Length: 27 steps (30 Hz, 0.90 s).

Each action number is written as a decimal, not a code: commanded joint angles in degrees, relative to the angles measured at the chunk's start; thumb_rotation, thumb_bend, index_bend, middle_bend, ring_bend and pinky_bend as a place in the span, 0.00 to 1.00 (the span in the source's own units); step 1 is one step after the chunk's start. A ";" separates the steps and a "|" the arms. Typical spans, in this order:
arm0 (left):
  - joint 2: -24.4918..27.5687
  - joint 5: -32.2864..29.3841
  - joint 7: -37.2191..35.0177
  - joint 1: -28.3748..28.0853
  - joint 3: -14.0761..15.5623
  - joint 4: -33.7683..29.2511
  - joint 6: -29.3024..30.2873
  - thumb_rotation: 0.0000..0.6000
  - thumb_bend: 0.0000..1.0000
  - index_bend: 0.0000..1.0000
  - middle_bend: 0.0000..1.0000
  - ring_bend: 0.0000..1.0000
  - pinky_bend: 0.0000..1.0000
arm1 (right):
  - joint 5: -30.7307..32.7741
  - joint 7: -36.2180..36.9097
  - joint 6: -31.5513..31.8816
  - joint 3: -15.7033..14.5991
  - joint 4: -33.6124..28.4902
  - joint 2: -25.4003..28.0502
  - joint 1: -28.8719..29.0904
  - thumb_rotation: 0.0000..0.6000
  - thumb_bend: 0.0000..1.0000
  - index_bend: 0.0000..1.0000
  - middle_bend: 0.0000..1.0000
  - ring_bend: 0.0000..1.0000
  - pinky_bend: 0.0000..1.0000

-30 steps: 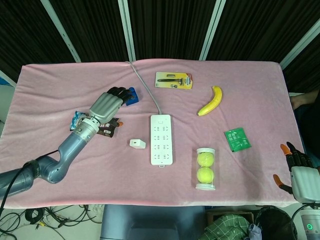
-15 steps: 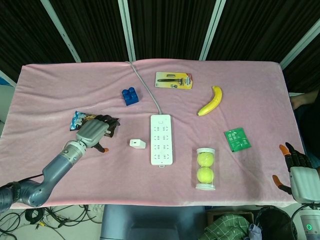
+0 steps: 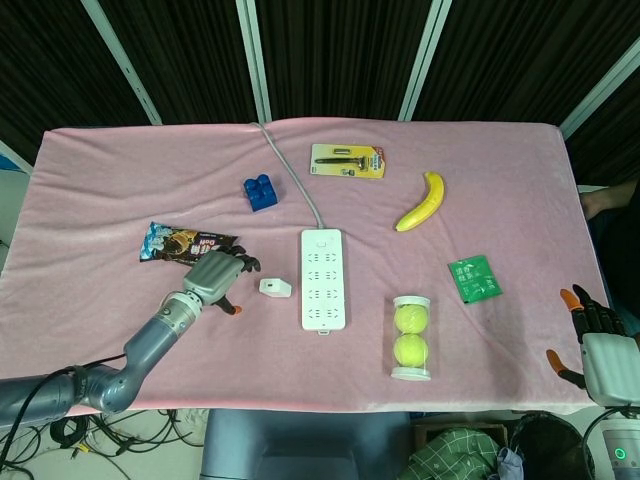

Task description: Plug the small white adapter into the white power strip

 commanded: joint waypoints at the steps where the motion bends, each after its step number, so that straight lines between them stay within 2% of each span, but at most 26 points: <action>1: -2.55 -0.03 0.55 -0.55 -0.54 2.83 0.76 1.00 0.14 0.31 0.35 0.16 0.22 | 0.03 -0.03 -0.07 -0.01 -0.02 0.04 0.02 1.00 0.19 0.03 0.03 0.12 0.15; 10: -8.04 0.80 -1.23 -1.92 -2.39 8.42 -0.11 1.00 0.22 0.39 0.45 0.24 0.27 | 0.42 -0.33 -0.51 -0.03 -0.31 0.29 0.10 1.00 0.19 0.03 0.04 0.12 0.15; 27: -13.90 4.34 -2.05 -2.93 -2.70 15.39 -0.74 1.00 0.29 0.45 0.49 0.29 0.30 | 0.86 -0.47 -1.28 -0.10 -0.57 0.63 0.30 1.00 0.20 0.03 0.04 0.12 0.15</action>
